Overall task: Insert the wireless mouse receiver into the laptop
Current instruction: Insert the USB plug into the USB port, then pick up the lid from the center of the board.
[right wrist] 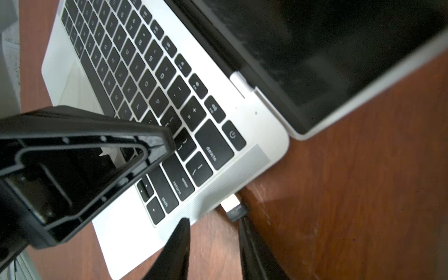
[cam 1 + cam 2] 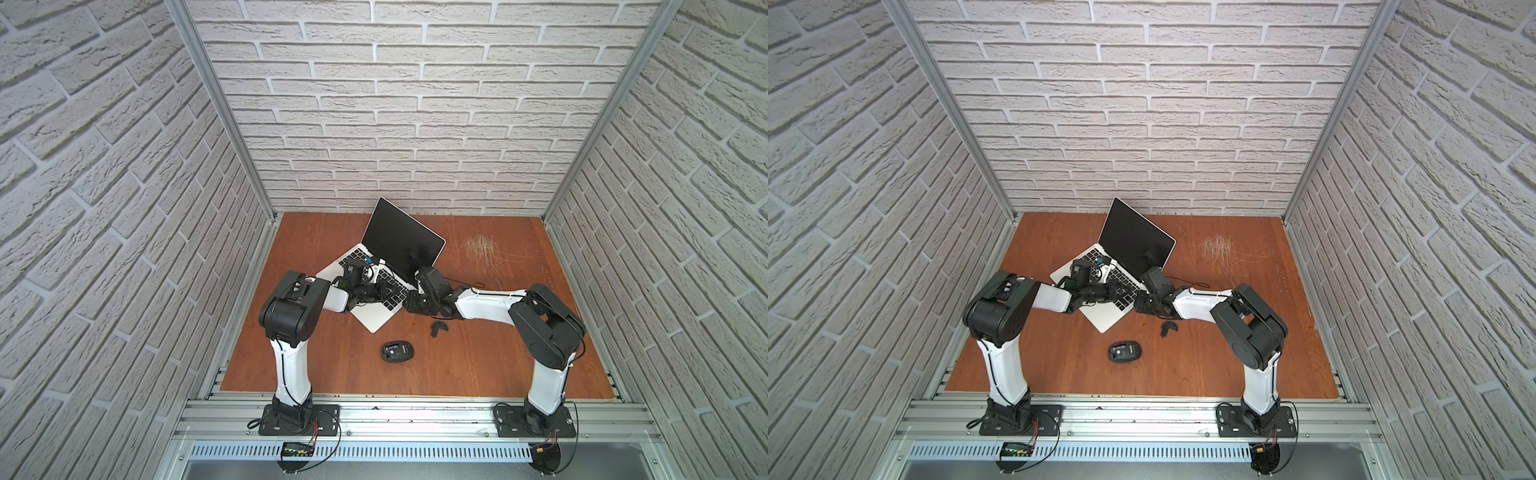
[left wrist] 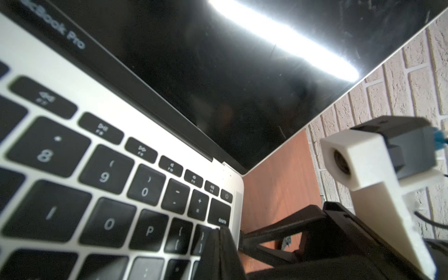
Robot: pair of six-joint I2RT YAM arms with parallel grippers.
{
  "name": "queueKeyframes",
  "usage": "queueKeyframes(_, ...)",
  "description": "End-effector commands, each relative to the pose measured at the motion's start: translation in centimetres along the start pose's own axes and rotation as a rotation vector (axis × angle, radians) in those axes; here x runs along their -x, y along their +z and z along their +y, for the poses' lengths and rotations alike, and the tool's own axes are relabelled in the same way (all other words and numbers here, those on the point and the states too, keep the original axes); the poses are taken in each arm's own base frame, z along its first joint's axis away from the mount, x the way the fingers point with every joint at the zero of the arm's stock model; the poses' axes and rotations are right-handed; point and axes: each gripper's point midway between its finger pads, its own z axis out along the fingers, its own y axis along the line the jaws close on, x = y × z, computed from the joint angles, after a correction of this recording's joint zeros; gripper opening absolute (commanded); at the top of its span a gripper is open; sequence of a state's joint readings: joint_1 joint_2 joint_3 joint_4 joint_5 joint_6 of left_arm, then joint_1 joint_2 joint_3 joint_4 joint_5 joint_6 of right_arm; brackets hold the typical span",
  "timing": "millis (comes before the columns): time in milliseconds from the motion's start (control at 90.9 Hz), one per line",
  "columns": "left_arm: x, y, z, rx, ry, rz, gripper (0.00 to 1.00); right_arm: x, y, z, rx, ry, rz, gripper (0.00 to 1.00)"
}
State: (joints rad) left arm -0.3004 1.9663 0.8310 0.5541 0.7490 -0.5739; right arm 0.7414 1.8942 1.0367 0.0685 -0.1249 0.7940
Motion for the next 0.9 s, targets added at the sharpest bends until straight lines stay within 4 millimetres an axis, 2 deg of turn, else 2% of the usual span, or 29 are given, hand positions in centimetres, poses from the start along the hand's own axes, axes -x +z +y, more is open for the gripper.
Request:
queueKeyframes(0, -5.4, -0.5, 5.4, 0.171, -0.141, 0.118, 0.08, 0.1, 1.3, -0.2, 0.004, 0.031, -0.014, 0.34)
queueKeyframes(187, -5.3, -0.5, 5.2, 0.164, -0.137, 0.112, 0.08, 2.2, 1.5, 1.2, 0.066, 0.080, -0.105, 0.33)
queueKeyframes(275, -4.6, -0.6, 4.1, 0.131, -0.110, 0.086, 0.09, 2.5, 0.9, 1.5, 0.064, 0.038, -0.097, 0.39)
queueKeyframes(330, -3.7, -0.9, 3.1, 0.110, -0.077, 0.049, 0.15, 2.5, -0.1, 1.3, 0.052, -0.014, -0.092, 0.44)
queueKeyframes(396, -2.6, -1.5, 1.4, 0.092, -0.019, 0.014, 0.25, 2.3, -2.2, 1.2, 0.047, -0.089, -0.069, 0.50)
queueKeyframes(462, -1.7, -2.2, -0.6, 0.080, 0.051, -0.016, 0.38, 1.7, -4.3, 0.1, 0.006, -0.160, -0.002, 0.55)
queueKeyframes(528, -1.2, -2.9, -2.4, 0.083, 0.129, -0.040, 0.51, 0.4, -6.2, -1.9, -0.077, -0.227, 0.080, 0.58)
queueKeyframes(638, -1.7, -3.9, -5.4, 0.111, 0.261, -0.056, 0.65, -2.0, -8.5, -5.5, -0.151, -0.260, 0.213, 0.59)
queueKeyframes(748, -3.1, -5.0, -7.1, 0.140, 0.359, -0.069, 0.70, -3.8, -9.6, -8.1, -0.157, -0.235, 0.304, 0.59)
queueKeyframes(891, -5.3, -5.7, -8.2, 0.145, 0.418, -0.069, 0.71, -4.3, -9.0, -8.8, -0.140, -0.281, 0.346, 0.55)
